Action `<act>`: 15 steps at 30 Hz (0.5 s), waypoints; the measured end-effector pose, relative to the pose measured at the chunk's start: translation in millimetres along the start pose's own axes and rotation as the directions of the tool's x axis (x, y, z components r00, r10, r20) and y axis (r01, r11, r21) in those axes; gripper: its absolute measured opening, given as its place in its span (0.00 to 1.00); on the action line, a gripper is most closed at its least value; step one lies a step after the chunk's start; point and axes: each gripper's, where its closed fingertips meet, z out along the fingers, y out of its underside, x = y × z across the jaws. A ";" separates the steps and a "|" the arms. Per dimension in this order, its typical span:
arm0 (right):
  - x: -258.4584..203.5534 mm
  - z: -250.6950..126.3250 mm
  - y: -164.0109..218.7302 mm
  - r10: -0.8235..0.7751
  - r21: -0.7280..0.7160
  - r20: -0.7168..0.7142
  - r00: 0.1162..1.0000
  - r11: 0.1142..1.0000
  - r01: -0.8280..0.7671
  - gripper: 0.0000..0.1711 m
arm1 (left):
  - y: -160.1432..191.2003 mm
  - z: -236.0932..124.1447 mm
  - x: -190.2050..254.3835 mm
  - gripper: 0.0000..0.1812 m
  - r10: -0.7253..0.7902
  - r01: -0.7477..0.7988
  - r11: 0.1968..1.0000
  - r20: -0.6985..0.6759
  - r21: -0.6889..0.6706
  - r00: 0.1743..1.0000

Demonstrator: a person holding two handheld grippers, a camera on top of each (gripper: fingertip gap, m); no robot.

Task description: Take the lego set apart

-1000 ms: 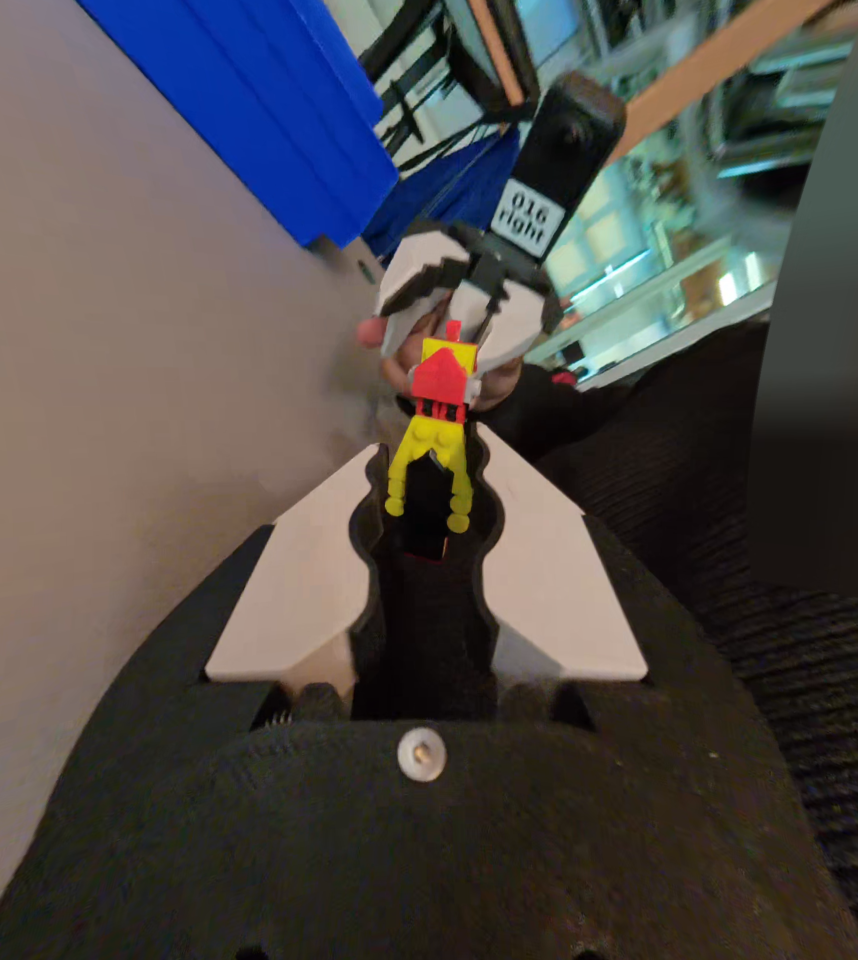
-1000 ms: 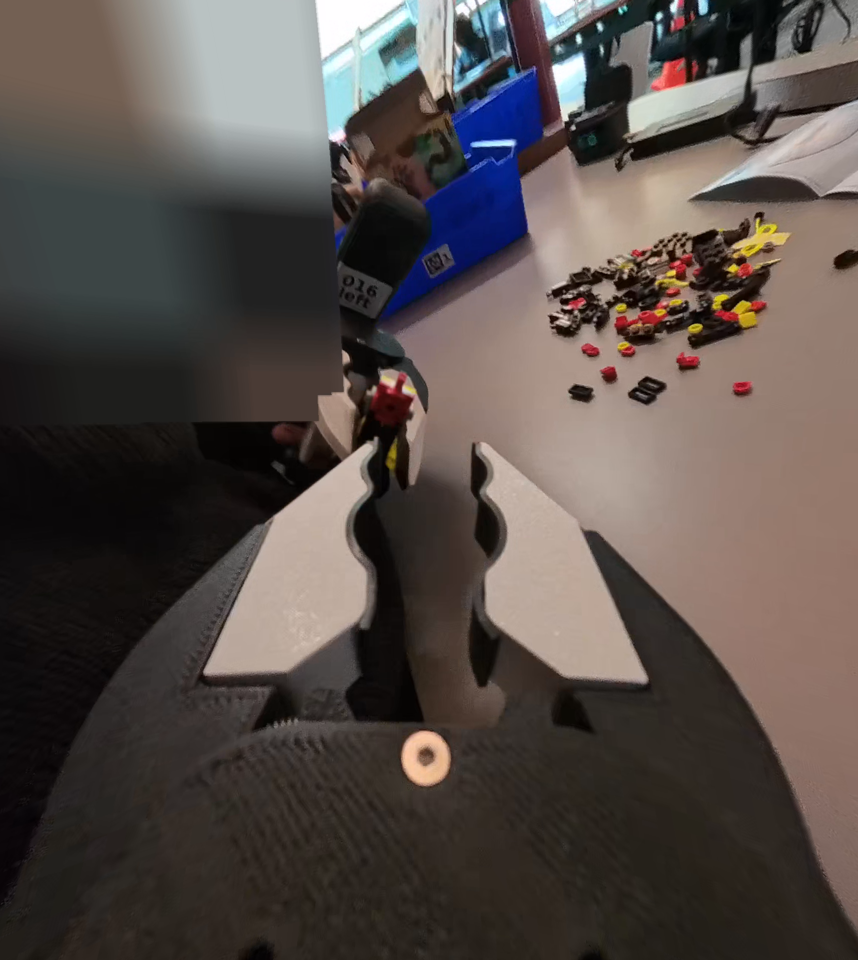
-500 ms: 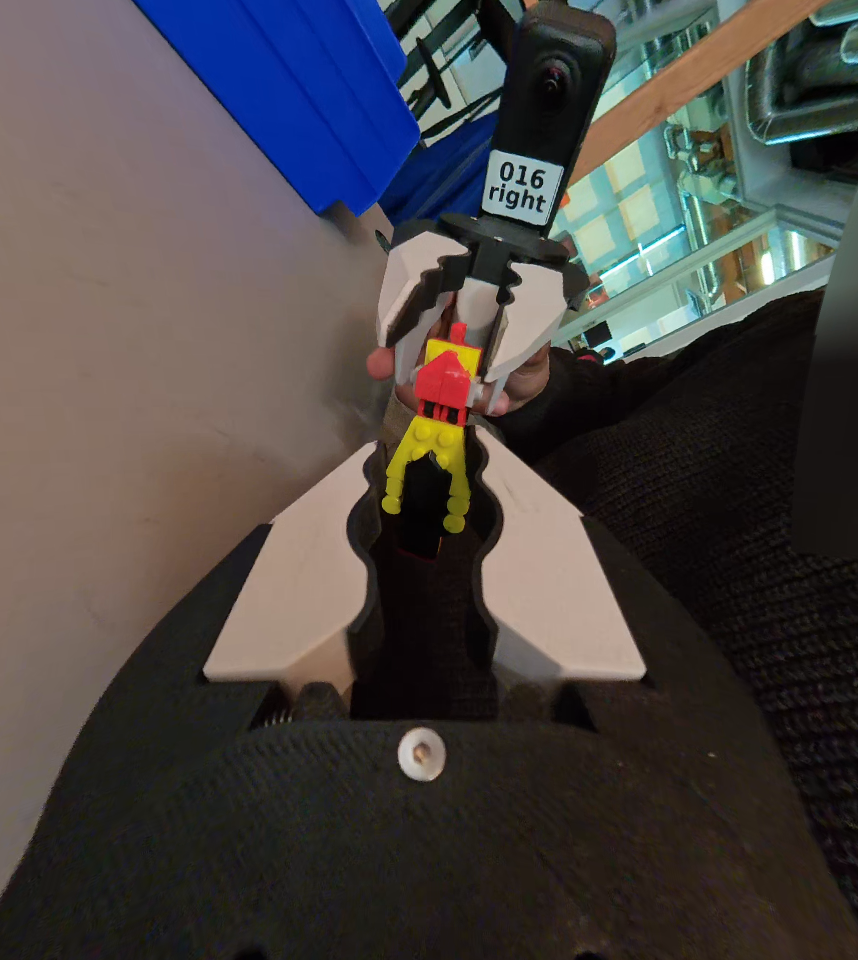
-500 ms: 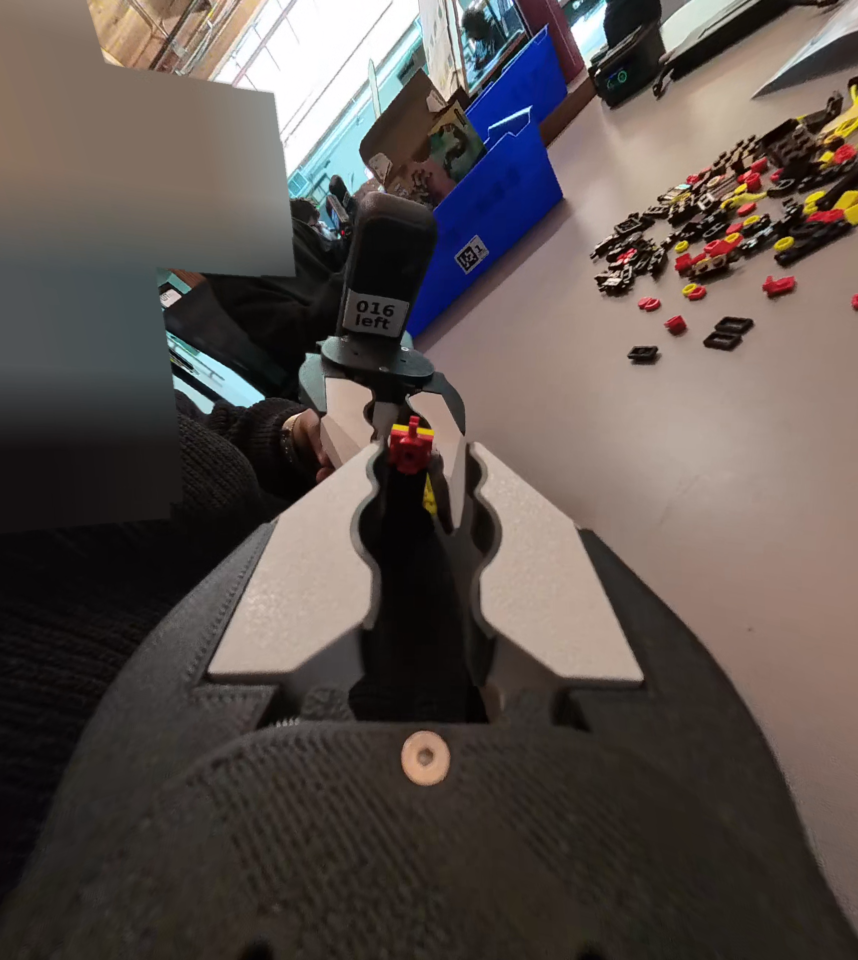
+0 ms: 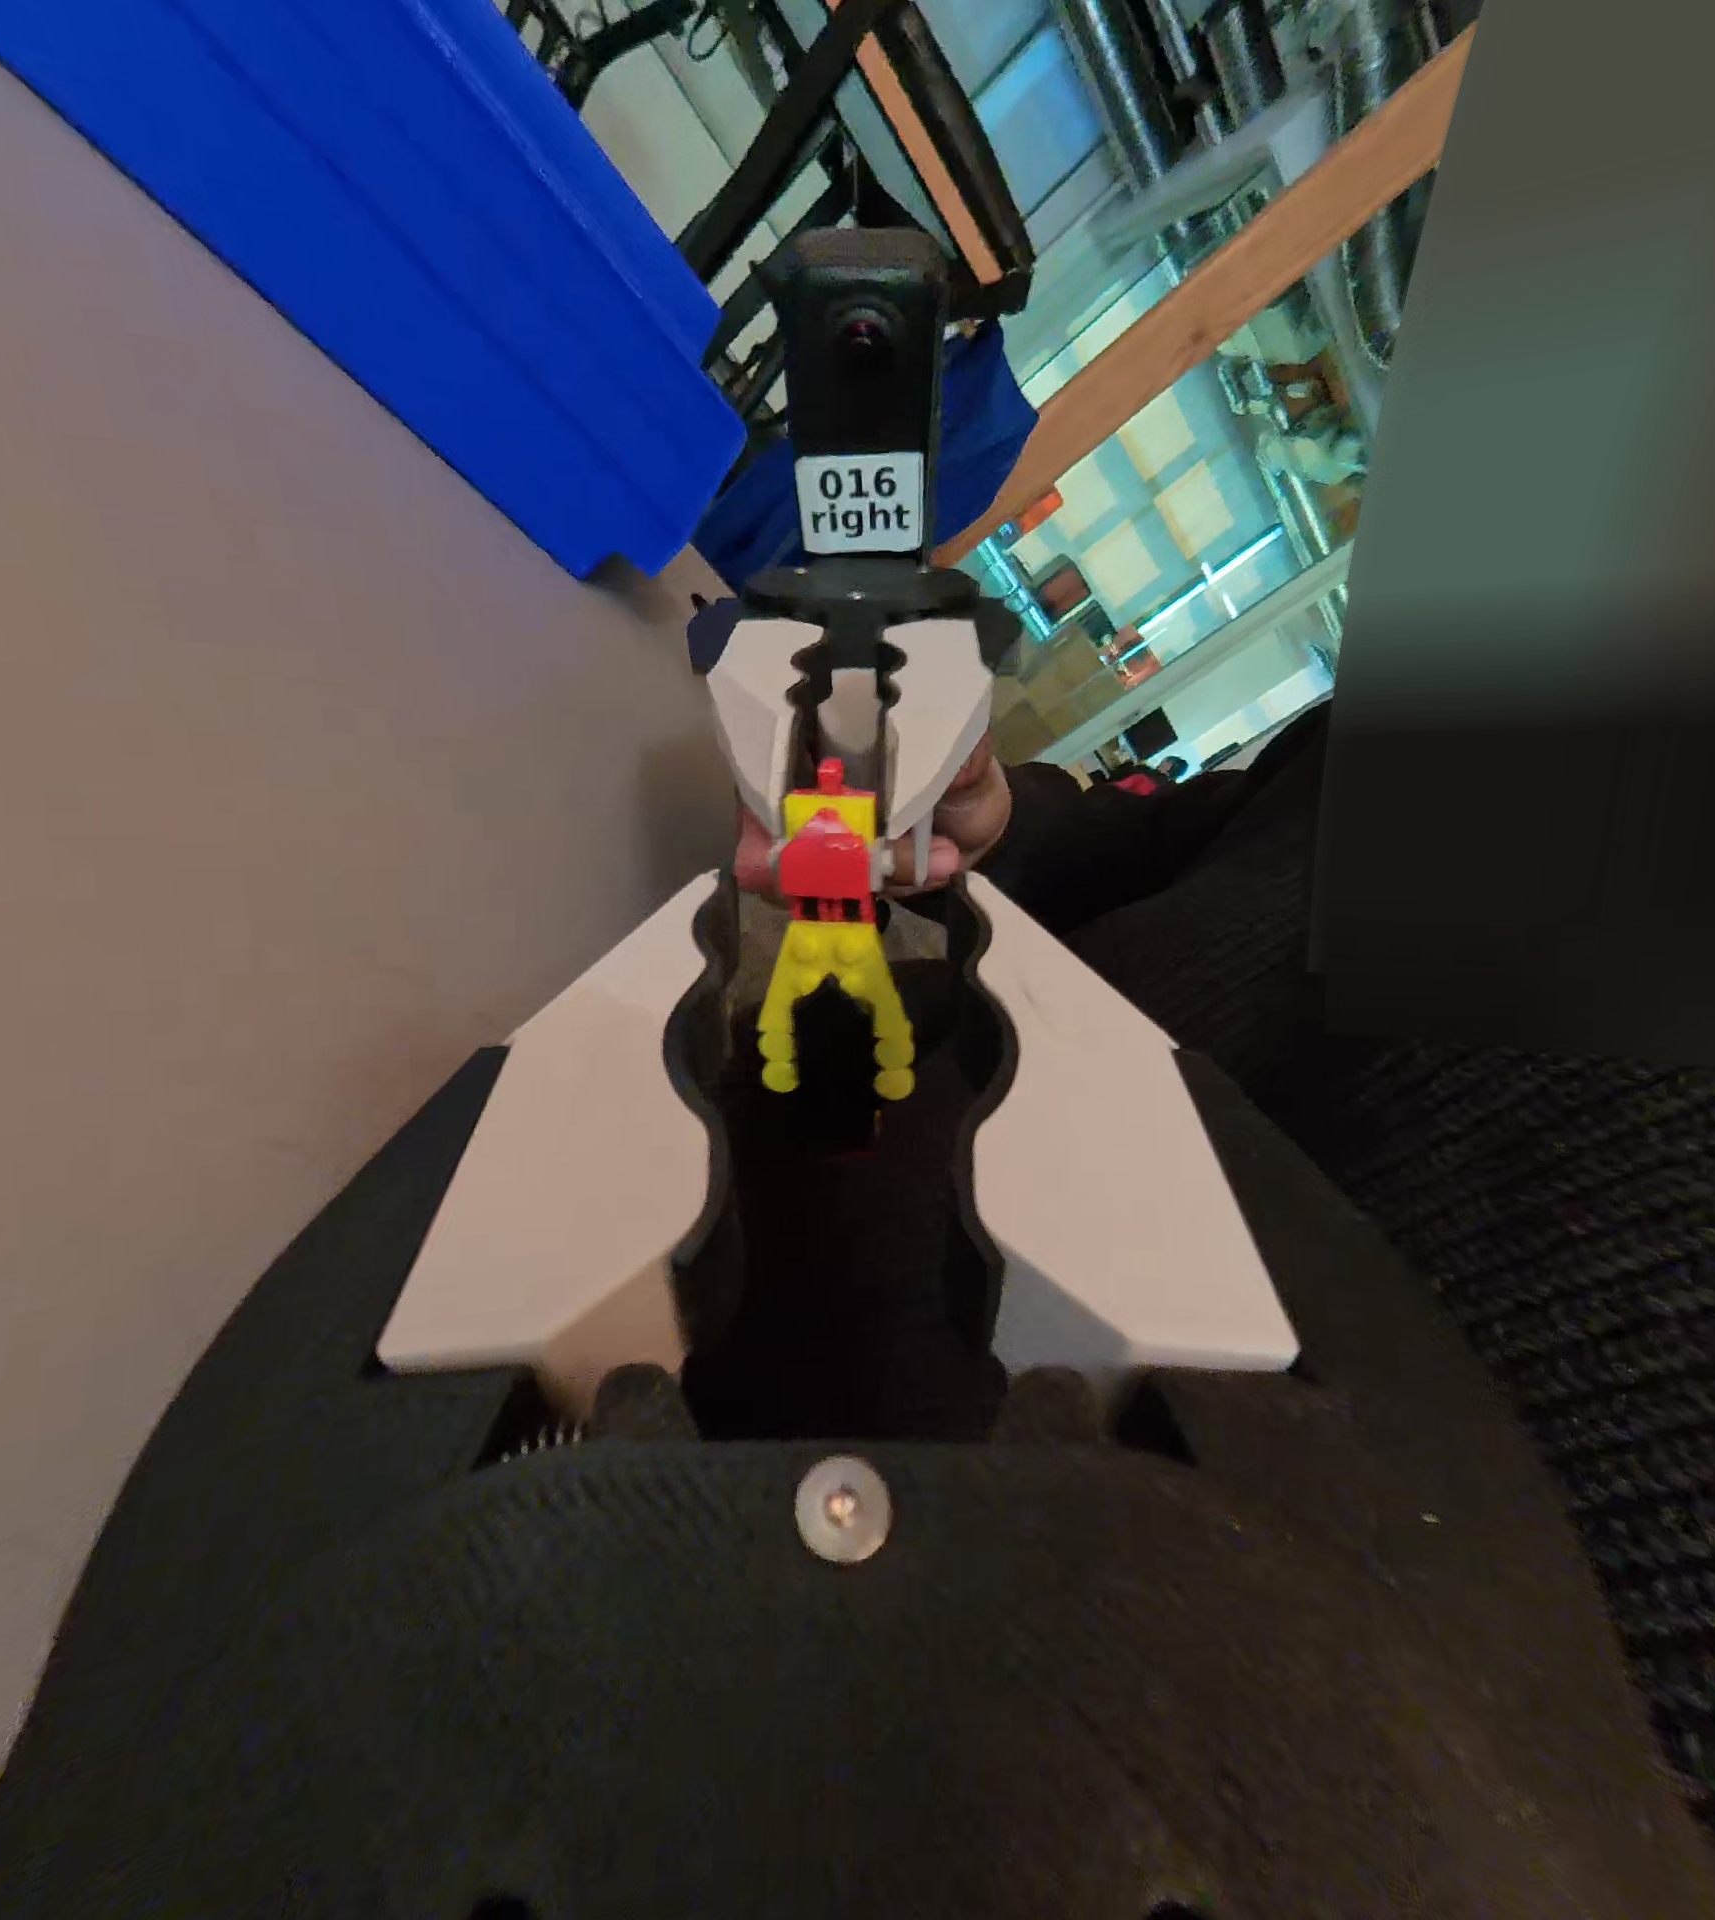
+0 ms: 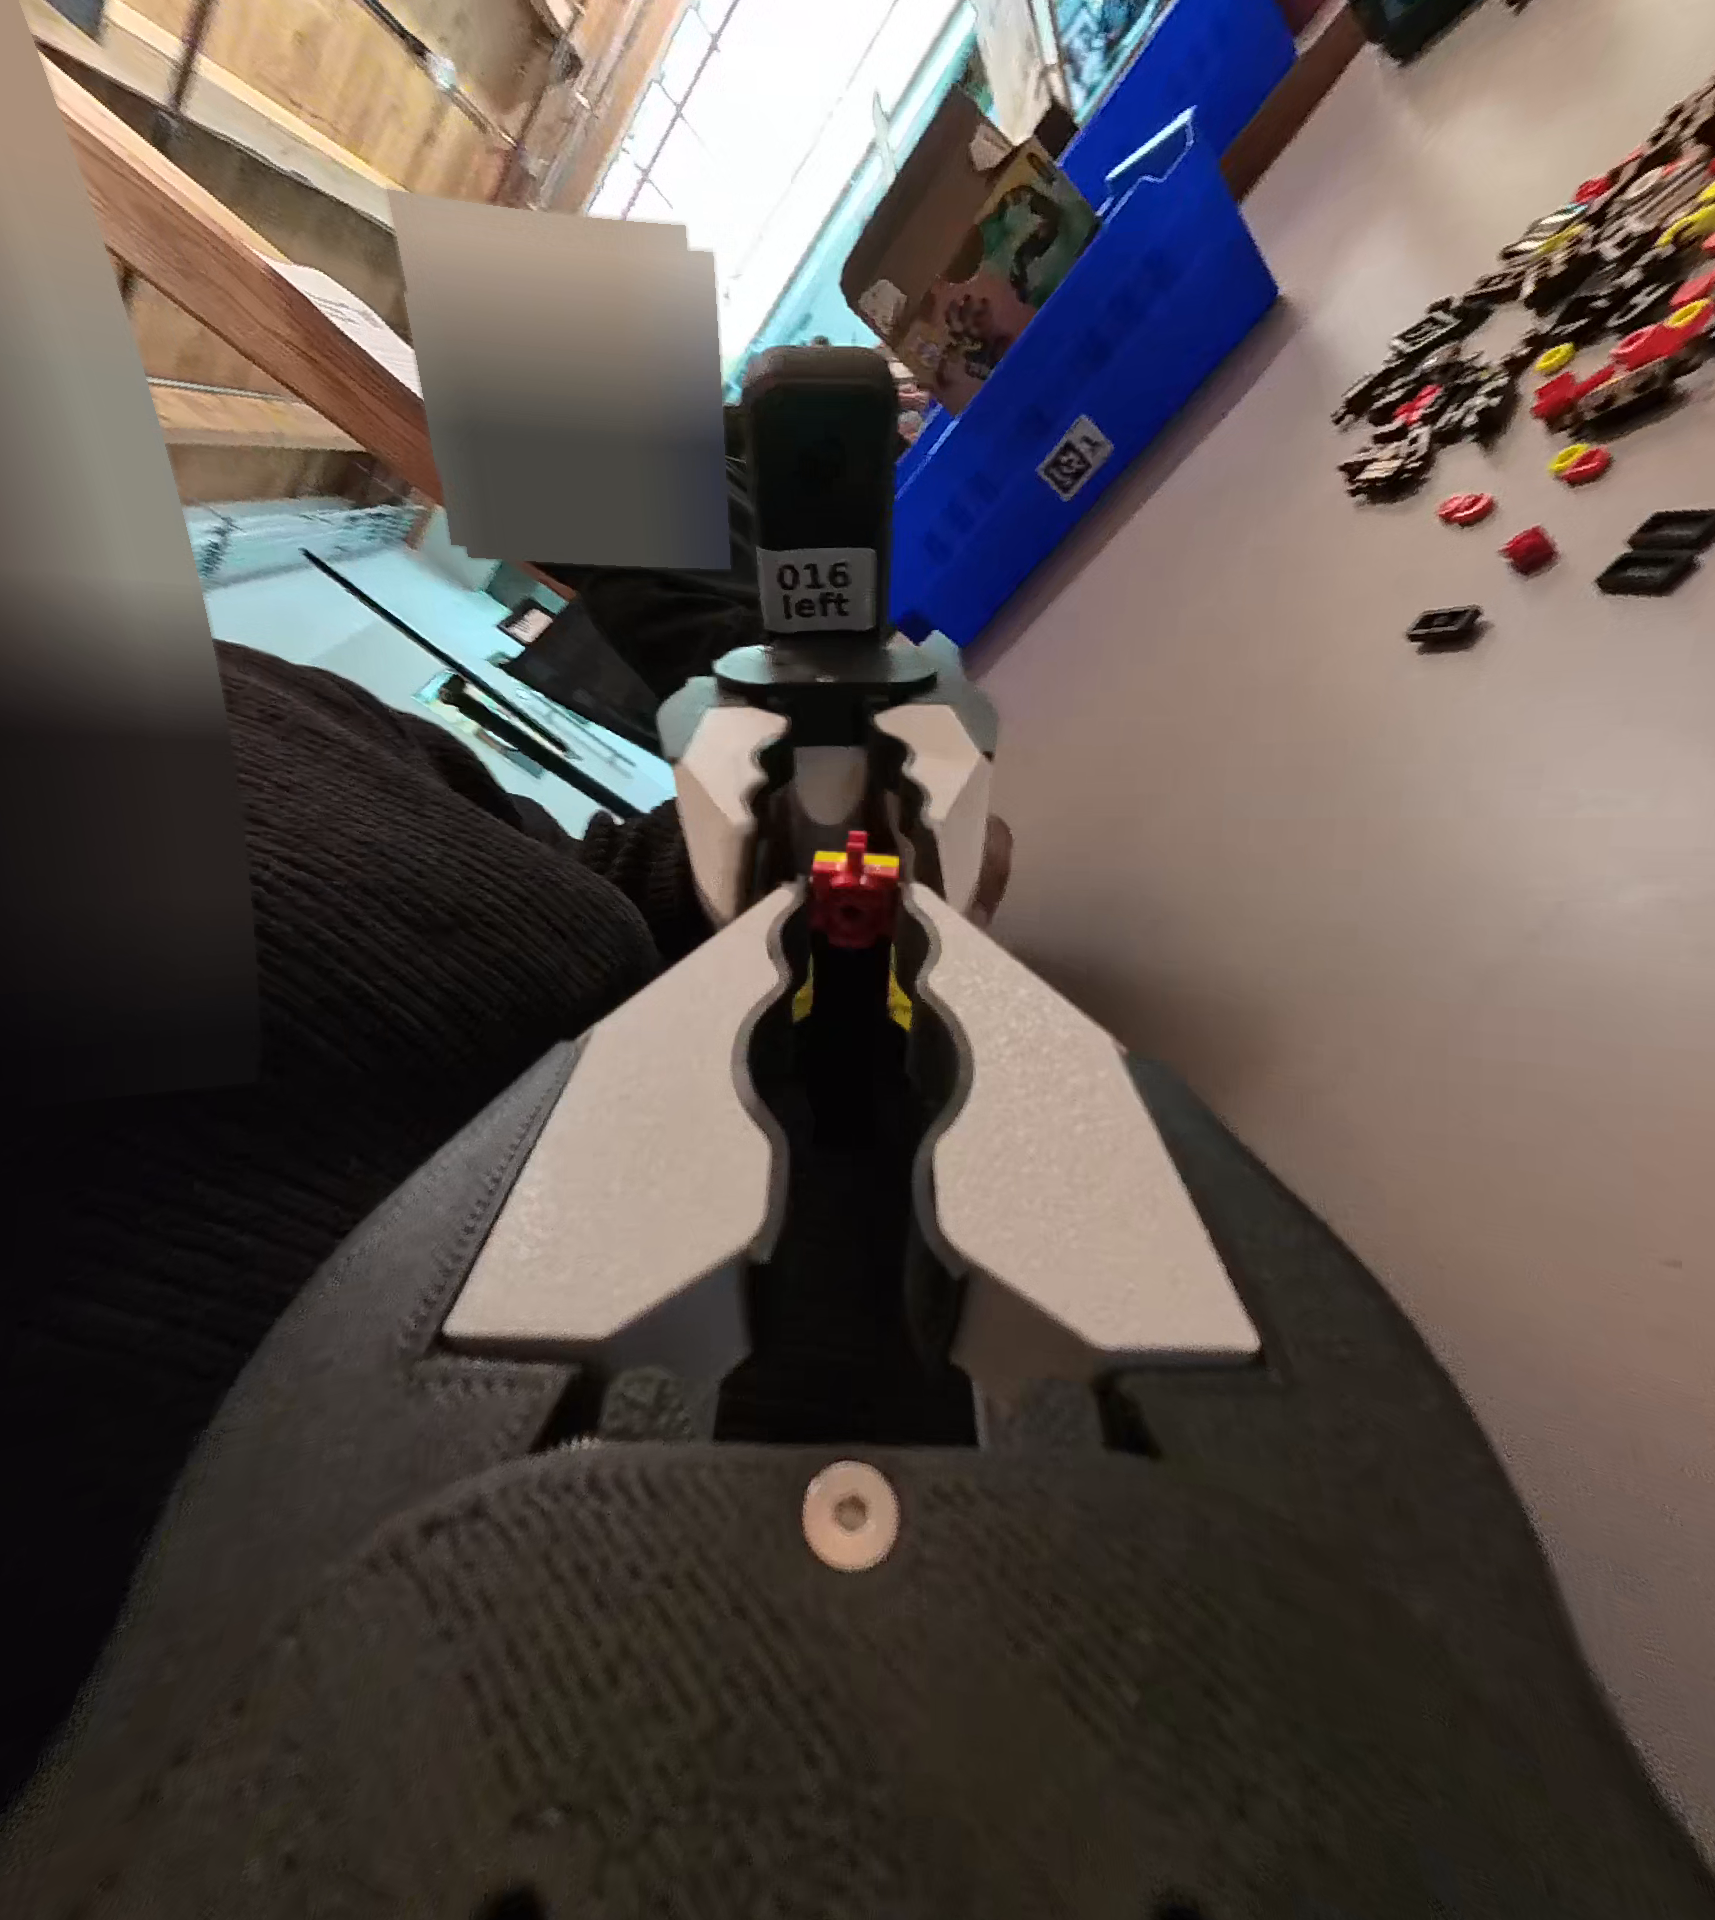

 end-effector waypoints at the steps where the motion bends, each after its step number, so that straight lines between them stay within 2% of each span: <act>1: -1.4 0.7 0.1 0.016 0.001 0.016 1.000 1.000 -0.016 0.08 | 2.2 0.8 -1.1 0.20 0.004 -0.003 1.000 0.009 -0.014 1.000; 5: -4.9 4.0 5.9 0.030 -0.029 0.042 0.999 0.999 -0.029 0.08 | 2.6 1.4 2.5 0.12 0.019 -0.019 1.000 -0.004 -0.016 1.000; 11: -7.0 4.3 6.1 0.025 -0.023 0.055 0.998 0.999 -0.024 0.08 | 3.3 0.6 4.6 0.11 0.014 -0.015 1.000 -0.022 -0.021 1.000; 15: -4.2 -1.2 -3.9 -0.017 0.031 0.021 1.000 0.999 0.016 0.15 | -0.3 -2.3 -0.5 0.11 0.008 -0.008 1.000 0.002 0.001 1.000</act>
